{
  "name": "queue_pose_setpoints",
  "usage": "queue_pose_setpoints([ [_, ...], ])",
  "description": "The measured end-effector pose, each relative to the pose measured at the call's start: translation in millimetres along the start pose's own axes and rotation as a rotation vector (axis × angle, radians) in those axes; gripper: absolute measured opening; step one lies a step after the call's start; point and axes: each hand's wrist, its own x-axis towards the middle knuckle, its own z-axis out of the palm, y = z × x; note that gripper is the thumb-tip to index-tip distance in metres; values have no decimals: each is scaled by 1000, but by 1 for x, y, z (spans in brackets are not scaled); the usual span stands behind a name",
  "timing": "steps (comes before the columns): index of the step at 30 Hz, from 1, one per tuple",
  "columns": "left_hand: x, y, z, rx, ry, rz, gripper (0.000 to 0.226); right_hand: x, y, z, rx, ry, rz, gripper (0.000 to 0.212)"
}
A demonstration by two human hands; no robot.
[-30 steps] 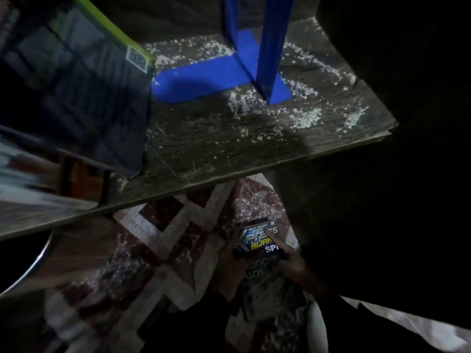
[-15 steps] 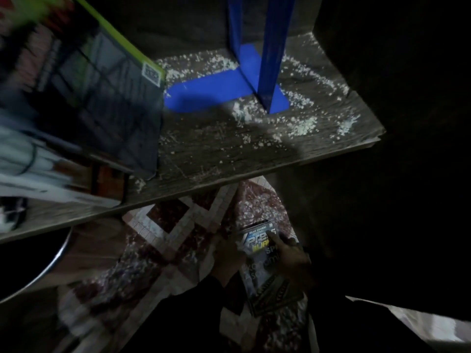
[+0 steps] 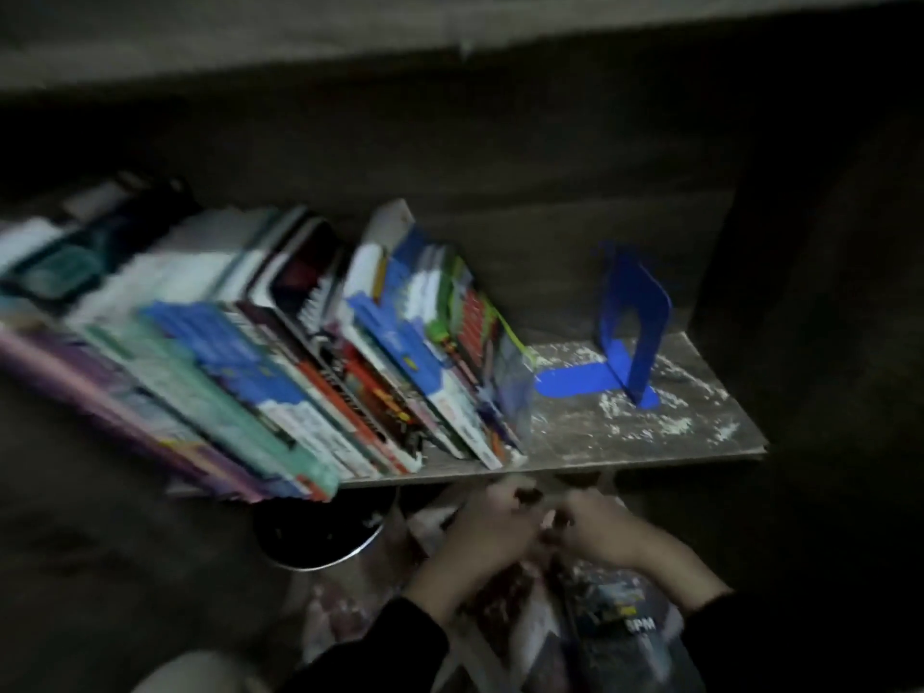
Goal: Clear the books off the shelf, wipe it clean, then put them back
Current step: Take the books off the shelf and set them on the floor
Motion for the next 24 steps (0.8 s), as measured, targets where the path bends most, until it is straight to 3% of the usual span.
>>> queue_pose_setpoints([
  [2,-23,30,-41,106,214,152,36,-7,-38,-28,102,217,-74,9],
  [6,-51,68,-101,260,627,304,25,-8,-105,-67,299,555,-152,18],
  [8,-51,79,-112,260,642,301,36,-5,-124,-72,365,589,-168,22],
  [13,-28,91,-111,451,446,88,78,7,-127,-54,373,688,-145,23],
  [14,-24,92,-110,457,433,63,81,9,-125,-53,343,685,-128,31],
  [18,-10,91,-104,439,483,55,77,11,-114,-56,323,505,-71,78],
  [21,-5,92,-101,517,585,160,70,11,-102,-53,421,411,-75,91],
  [24,1,93,-94,535,659,333,64,13,-90,-48,522,437,-96,95],
])
